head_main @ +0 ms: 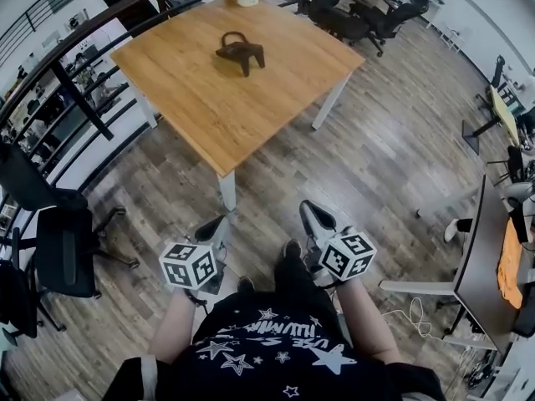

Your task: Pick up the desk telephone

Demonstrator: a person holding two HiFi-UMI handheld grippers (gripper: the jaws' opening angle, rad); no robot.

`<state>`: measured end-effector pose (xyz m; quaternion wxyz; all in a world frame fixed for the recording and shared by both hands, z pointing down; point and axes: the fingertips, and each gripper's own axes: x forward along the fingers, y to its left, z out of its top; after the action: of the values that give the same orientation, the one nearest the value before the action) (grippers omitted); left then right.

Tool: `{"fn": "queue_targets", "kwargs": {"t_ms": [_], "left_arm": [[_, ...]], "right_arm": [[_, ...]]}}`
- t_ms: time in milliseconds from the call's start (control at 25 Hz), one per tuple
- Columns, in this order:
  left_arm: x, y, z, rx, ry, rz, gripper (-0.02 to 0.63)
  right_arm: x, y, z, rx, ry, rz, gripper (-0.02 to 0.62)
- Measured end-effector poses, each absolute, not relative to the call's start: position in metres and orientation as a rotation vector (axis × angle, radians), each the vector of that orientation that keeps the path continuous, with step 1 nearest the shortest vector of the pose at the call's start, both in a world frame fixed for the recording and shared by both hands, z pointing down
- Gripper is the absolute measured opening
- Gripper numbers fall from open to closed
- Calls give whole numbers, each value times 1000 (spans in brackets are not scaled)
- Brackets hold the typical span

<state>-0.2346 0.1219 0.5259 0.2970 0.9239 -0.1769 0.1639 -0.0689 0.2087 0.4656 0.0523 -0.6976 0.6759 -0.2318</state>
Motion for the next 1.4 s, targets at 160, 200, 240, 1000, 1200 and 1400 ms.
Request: {"fn": "queue_targets", "kwargs": {"t_ms": [160, 200, 240, 1000, 1200, 1400], "left_arm": [[-226, 109, 533, 2432, -498, 448, 2], [-223, 105, 535, 2426, -510, 453, 2], [-219, 100, 537, 2422, -526, 456, 2], [-63, 10, 510, 2441, -724, 459, 2], [-40, -5, 508, 2409, -800, 426, 2], [-29, -14, 510, 2381, -890, 417, 2]], "right_arm": [[-56, 185, 469, -2089, 2072, -720, 2], [-53, 178, 471, -2076, 2083, -723, 2], [-49, 171, 472, -2061, 2095, -726, 3], [130, 72, 462, -1884, 2156, -759, 2], [164, 57, 461, -1840, 2197, -764, 2], [189, 43, 464, -1790, 2226, -805, 2]]}}
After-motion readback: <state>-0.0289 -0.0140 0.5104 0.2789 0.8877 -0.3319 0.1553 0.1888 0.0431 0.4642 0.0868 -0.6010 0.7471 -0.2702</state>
